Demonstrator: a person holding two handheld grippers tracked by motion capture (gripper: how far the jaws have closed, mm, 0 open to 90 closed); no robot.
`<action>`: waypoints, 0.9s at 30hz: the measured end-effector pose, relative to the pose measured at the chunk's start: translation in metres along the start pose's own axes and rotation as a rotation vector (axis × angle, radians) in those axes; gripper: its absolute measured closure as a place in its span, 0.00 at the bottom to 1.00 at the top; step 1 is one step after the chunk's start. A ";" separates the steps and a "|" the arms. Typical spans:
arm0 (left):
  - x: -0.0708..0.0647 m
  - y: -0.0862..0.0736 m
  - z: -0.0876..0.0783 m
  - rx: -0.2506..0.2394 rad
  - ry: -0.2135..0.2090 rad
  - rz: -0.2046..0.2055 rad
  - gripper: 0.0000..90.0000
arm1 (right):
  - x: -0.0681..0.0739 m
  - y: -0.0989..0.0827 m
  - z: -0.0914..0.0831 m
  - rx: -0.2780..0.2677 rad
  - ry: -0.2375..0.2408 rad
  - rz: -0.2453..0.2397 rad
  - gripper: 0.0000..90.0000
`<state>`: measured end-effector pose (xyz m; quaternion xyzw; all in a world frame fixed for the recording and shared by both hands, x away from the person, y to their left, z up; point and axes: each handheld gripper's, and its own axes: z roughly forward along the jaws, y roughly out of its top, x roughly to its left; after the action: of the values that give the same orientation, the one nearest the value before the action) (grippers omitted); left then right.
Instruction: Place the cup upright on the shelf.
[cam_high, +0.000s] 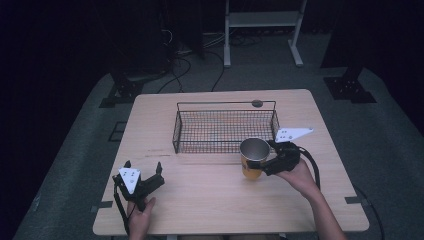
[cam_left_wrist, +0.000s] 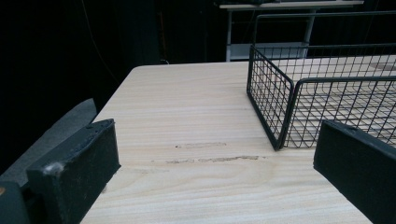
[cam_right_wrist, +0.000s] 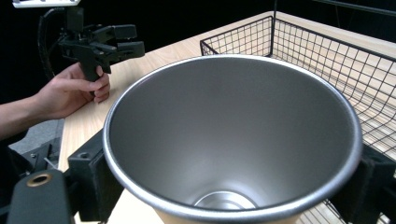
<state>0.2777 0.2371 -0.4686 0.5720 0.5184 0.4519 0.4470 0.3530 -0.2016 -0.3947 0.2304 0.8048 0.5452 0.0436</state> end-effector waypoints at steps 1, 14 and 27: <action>0.000 0.000 0.000 0.000 0.000 0.000 0.00 | -0.001 0.002 0.000 0.001 0.000 -0.003 0.14; 0.000 0.000 0.000 0.001 -0.001 0.001 0.00 | -0.010 0.028 -0.006 -0.014 0.004 -0.012 0.14; 0.000 0.000 0.000 0.003 0.003 -0.001 0.00 | -0.022 0.059 -0.003 -0.010 -0.011 -0.030 0.14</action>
<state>0.2780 0.2369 -0.4685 0.5714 0.5202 0.4520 0.4457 0.3911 -0.1960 -0.3442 0.2209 0.8053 0.5471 0.0575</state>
